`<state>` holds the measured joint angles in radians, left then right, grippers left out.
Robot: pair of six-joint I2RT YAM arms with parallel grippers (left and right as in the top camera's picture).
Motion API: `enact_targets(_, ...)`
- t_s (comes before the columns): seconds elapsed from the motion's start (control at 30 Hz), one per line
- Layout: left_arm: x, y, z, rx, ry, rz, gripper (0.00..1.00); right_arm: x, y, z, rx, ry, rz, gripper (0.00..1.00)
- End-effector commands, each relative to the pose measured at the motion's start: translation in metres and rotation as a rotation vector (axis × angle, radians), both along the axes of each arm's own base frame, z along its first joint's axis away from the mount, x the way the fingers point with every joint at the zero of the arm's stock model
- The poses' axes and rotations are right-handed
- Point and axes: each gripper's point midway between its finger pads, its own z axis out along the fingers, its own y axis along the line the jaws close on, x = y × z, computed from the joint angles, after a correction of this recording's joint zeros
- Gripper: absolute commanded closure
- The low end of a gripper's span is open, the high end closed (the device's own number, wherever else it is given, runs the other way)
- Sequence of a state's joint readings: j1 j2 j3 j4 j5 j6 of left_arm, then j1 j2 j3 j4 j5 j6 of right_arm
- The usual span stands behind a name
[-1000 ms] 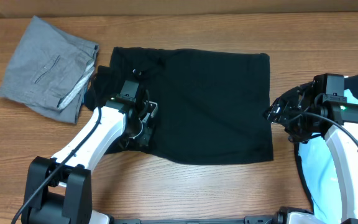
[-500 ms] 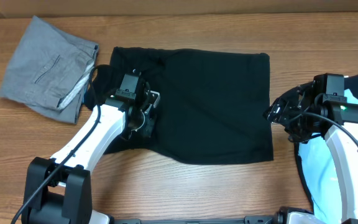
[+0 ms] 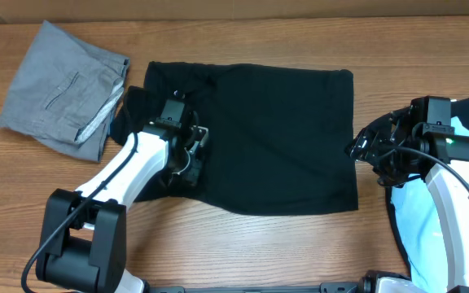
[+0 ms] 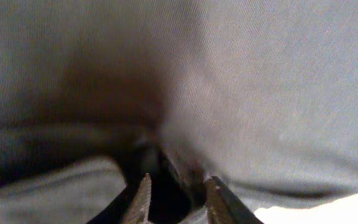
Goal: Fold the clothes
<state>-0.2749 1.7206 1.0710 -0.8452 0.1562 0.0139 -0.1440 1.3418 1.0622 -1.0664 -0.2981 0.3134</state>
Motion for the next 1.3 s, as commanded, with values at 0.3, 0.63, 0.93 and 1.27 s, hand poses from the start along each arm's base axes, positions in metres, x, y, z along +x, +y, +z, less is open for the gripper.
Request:
enact_targets(0.3,0.01,0.085,0.076,0.065,0.019,0.279,0.53,0.005,-0.003,0.008,-0.015,-0.033,0.0,0.15)
enact_targets(0.63,-0.038,0.123,0.045,0.061,0.204,0.429,0.45,0.006,-0.007,0.007,-0.023,-0.032,-0.012,0.11)
enact_targets(0.93,-0.059,0.138,-0.002,0.034,0.232,0.561,0.41,-0.004,-0.039,-0.022,-0.007,0.098,-0.126,0.12)
enact_targets(1.27,-0.037,0.115,-0.022,-0.134,0.122,0.553,0.35,-0.008,-0.039,-0.041,0.005,0.165,-0.122,0.12)
